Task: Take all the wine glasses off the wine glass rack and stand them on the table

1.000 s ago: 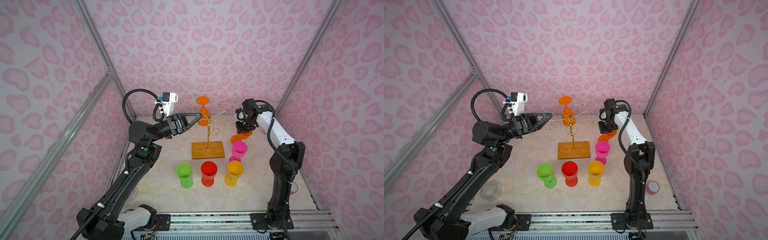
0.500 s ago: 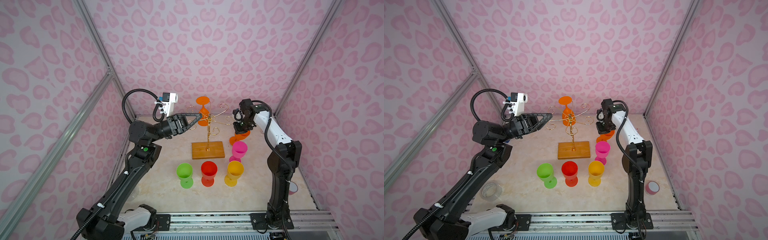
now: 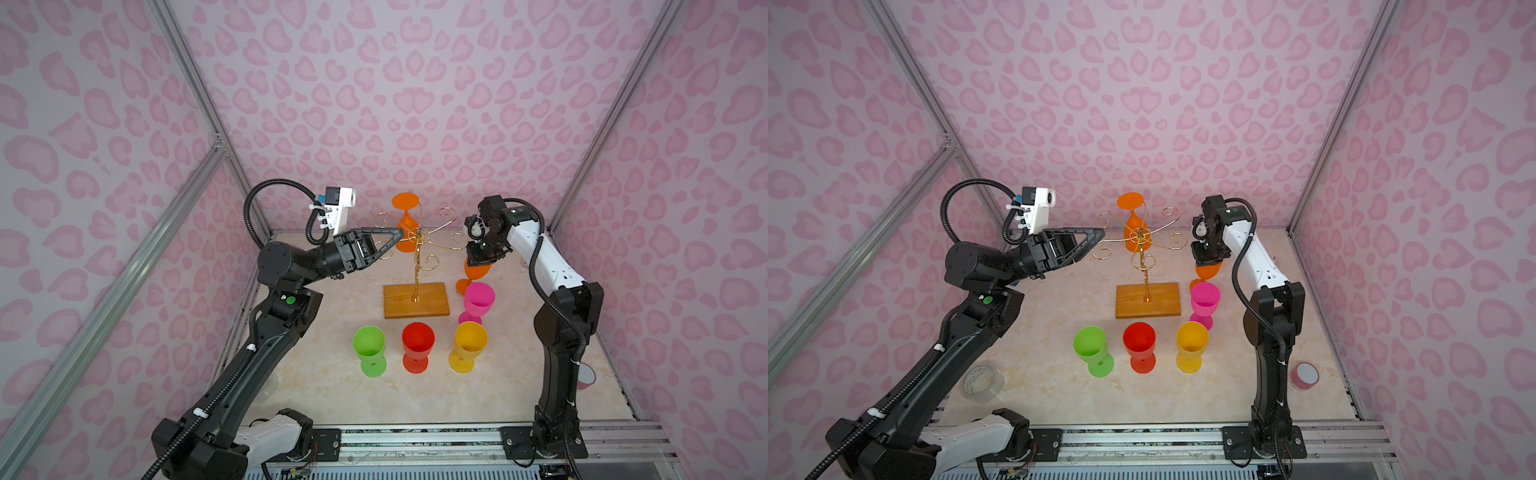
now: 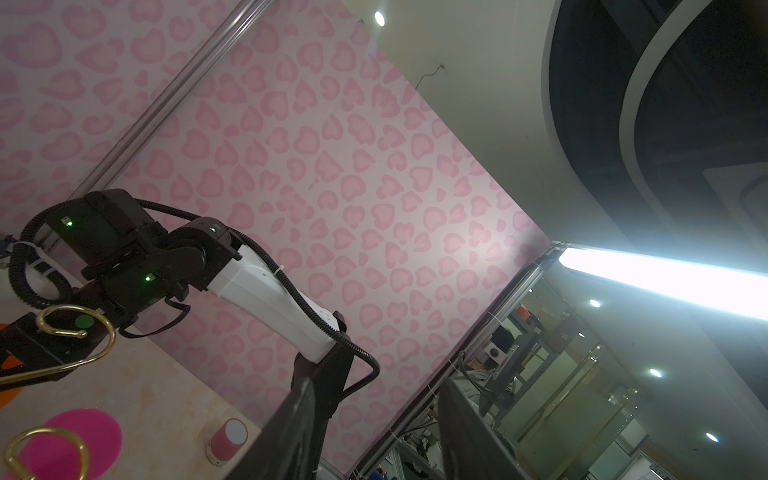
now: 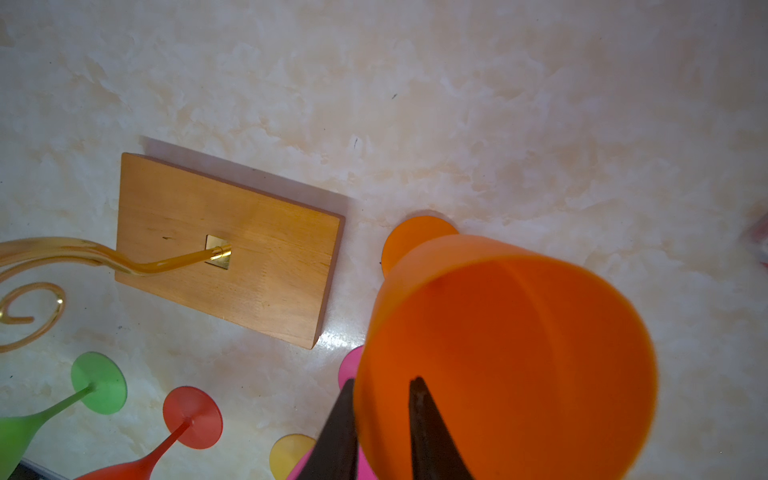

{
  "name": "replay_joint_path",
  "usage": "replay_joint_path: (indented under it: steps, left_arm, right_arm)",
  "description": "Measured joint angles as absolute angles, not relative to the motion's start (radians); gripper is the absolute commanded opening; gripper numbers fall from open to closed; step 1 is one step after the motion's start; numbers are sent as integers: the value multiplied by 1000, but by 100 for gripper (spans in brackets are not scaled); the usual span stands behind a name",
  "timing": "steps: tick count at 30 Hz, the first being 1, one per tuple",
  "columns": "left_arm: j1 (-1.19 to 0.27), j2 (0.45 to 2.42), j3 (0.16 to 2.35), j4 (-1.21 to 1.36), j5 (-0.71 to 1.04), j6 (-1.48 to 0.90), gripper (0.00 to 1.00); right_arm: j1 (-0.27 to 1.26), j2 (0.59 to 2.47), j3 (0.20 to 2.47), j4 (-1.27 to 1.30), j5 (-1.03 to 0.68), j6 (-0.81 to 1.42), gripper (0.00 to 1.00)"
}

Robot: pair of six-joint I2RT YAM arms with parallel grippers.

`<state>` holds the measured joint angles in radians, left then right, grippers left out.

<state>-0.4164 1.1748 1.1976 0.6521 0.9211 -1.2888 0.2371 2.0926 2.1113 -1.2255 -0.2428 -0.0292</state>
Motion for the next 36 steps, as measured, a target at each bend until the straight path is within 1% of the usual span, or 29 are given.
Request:
replay_joint_path:
  steps: [8, 14, 20, 28, 36]
  left_arm:
    - [-416, 1172, 1192, 644, 921, -1279, 51]
    - [-416, 1172, 1191, 630, 921, -1269, 51]
    - [-413, 1172, 1193, 622, 921, -1262, 51]
    - [-364, 1186, 1226, 606, 930, -1253, 51]
    - [-284, 1246, 1281, 592, 946, -1254, 51]
  right_arm:
    - [241, 2049, 2100, -1224, -262, -28, 27]
    - [241, 2011, 2061, -1220, -266, -18, 28]
    - [234, 1935, 1994, -1180, -282, -7, 28]
    - [193, 1742, 1800, -1043, -377, 42, 28]
    - [82, 1483, 1542, -857, -538, 122, 28]
